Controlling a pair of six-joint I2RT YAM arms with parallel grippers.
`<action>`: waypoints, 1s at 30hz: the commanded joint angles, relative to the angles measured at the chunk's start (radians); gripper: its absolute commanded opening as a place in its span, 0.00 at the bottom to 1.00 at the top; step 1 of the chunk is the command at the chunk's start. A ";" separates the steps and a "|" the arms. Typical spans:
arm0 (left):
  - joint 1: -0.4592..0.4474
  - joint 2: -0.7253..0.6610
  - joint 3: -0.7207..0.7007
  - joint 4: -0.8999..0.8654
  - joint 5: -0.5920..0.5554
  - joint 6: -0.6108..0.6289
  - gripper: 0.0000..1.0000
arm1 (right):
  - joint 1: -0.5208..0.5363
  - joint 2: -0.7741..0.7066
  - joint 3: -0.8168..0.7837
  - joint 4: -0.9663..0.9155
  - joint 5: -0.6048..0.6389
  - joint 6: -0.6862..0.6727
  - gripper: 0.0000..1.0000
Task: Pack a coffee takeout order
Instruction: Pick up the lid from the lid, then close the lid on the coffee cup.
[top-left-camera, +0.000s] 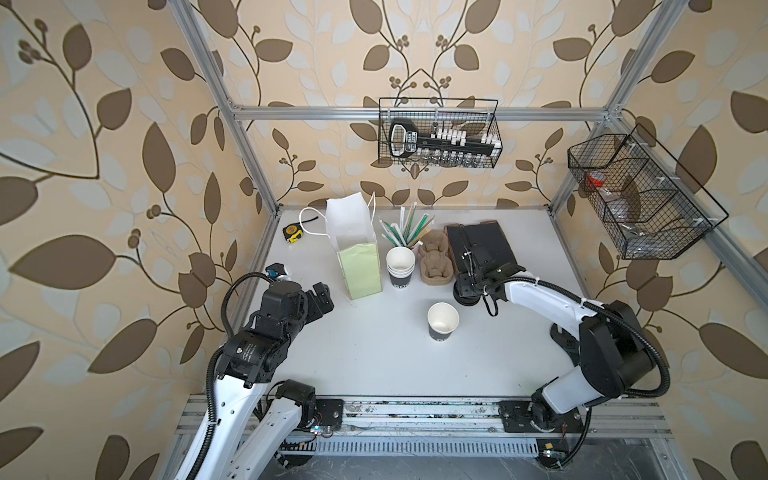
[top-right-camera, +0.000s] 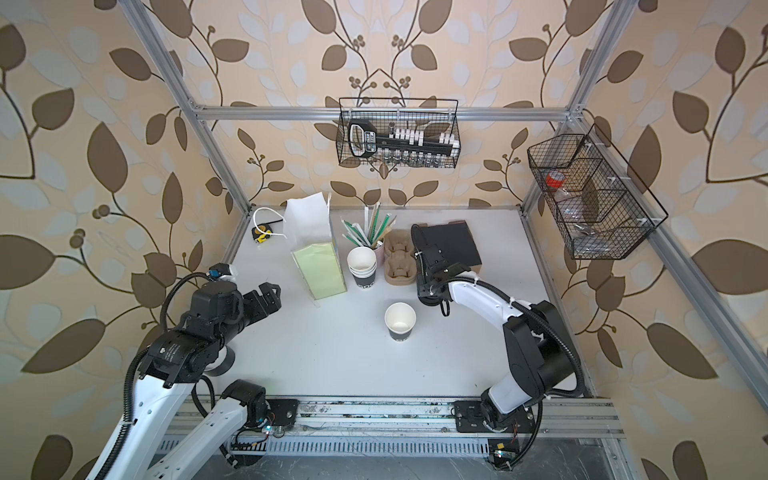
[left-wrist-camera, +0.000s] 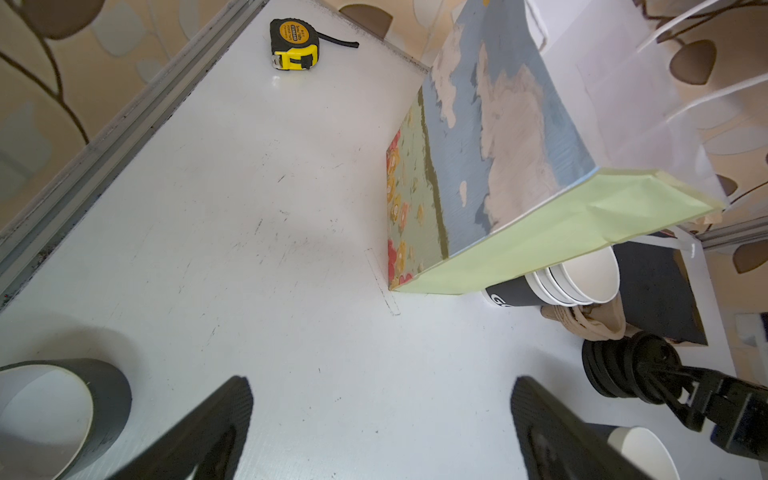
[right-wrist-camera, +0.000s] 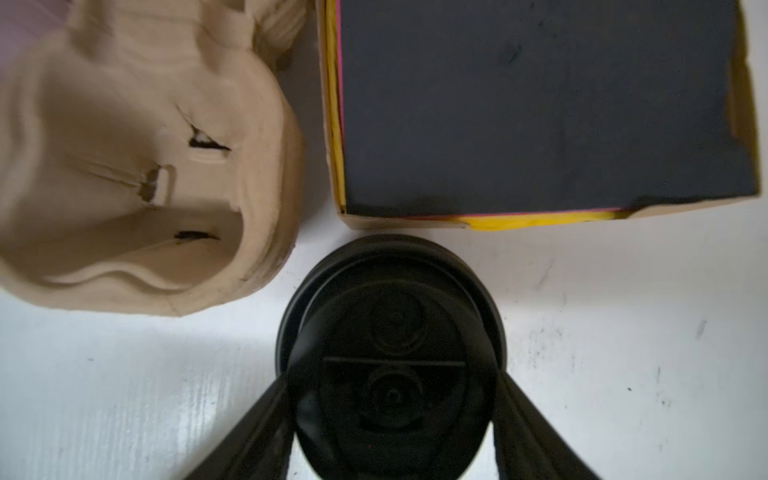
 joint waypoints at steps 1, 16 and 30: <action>-0.008 0.004 0.016 0.006 0.000 0.011 0.99 | -0.003 -0.039 -0.016 -0.033 0.011 0.008 0.65; -0.008 0.000 0.015 0.007 0.010 0.010 0.99 | 0.316 -0.320 0.044 -0.253 -0.033 0.063 0.64; -0.008 -0.008 0.014 0.007 0.008 0.009 0.99 | 0.468 -0.233 0.047 -0.323 0.008 0.084 0.63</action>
